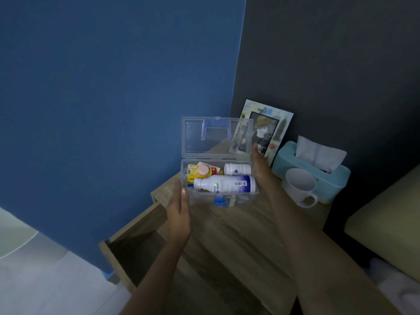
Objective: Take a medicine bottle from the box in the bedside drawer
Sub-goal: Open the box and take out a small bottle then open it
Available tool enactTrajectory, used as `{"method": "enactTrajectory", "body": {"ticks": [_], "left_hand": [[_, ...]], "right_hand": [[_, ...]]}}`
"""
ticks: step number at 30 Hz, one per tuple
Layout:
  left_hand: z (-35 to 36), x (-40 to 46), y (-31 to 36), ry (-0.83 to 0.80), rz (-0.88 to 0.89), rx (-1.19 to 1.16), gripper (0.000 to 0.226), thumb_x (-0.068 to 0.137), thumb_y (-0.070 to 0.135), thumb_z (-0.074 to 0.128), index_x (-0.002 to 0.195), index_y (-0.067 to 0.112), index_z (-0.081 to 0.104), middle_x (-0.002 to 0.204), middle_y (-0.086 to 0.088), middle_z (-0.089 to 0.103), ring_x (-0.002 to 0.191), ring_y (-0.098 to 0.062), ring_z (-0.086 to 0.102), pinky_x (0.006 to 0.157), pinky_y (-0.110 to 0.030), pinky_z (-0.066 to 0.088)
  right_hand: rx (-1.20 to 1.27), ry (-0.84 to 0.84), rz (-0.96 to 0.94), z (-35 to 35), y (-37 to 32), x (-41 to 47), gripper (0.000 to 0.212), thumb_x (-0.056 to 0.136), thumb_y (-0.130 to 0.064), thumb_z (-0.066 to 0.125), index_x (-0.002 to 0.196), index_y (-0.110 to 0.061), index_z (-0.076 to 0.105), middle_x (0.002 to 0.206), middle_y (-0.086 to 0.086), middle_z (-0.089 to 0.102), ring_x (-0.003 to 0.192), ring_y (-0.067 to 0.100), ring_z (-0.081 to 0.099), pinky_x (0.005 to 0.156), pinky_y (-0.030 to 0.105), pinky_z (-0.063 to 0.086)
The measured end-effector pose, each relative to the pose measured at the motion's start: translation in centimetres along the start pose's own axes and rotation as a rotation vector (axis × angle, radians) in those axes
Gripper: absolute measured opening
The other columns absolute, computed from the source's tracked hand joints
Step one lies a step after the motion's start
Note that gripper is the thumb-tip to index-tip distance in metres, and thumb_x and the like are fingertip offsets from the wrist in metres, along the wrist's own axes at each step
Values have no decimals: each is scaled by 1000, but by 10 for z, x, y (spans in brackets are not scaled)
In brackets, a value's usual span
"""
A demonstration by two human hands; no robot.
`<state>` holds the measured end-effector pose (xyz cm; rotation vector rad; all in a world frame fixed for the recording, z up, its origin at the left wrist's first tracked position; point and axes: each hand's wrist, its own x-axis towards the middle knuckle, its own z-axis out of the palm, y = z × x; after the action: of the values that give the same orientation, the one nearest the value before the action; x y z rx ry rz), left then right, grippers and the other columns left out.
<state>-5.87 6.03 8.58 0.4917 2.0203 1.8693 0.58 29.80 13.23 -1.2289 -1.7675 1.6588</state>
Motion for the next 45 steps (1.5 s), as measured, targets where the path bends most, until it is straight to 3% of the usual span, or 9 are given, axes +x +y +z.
{"method": "enactTrajectory", "body": {"ticks": [5,9,11,16,28,33,37,40,45], "left_hand": [[-2,0,4,-16,28,40,52,101,38,33,150,22,31,157,2,34,145,-13,30,111,-26,28],[-2,17,17,25,216,248,51,98,41,43,144,20,43,151,-3,43,138,-9,35,110,-29,32],[4,37,28,5,308,342,44,96,34,51,136,14,53,136,-6,53,127,-14,47,103,-26,38],[19,90,44,-318,332,632,36,91,16,60,126,7,64,125,-15,58,118,-28,53,99,-34,43],[33,108,41,-345,226,751,29,83,17,67,110,6,69,116,-14,57,102,-31,60,91,-38,51],[26,69,61,-202,283,472,25,81,22,73,100,8,66,97,-6,63,77,-13,59,69,-13,49],[28,9,65,-265,193,273,18,82,19,72,97,9,68,84,-1,64,71,-9,58,62,-7,45],[28,-36,59,-316,176,277,26,86,25,68,109,13,68,86,2,67,74,-4,62,67,-2,46],[27,-85,52,-338,47,90,22,91,16,62,108,5,70,93,-14,73,92,-27,70,89,-37,56]], "right_hand": [[46,15,-41,3,7,-21,70,94,-65,21,148,-23,34,152,8,40,137,27,42,113,43,33],[166,31,-44,0,25,-49,59,95,-61,31,123,-16,60,110,10,71,94,22,71,67,31,59],[191,40,-70,2,36,-62,48,96,-57,34,104,-22,66,98,8,73,81,19,73,66,35,58],[191,124,-127,8,60,-85,50,81,-69,34,92,-32,65,82,-8,74,70,4,72,57,20,55],[164,105,-90,3,53,-91,51,91,-63,25,94,-29,64,92,4,73,85,18,72,78,37,57],[198,267,-227,1,39,-123,38,101,-44,34,83,-29,64,72,-7,70,60,-10,64,52,6,46],[384,169,-264,11,41,-159,27,101,-29,43,111,-23,67,100,-9,74,97,4,69,84,19,54],[555,41,-172,24,47,-183,22,99,-18,48,110,-21,67,102,-12,73,97,-2,69,82,12,53],[619,28,-124,32,62,-217,24,99,-15,49,108,-9,71,96,5,76,94,14,71,83,21,56]]}}
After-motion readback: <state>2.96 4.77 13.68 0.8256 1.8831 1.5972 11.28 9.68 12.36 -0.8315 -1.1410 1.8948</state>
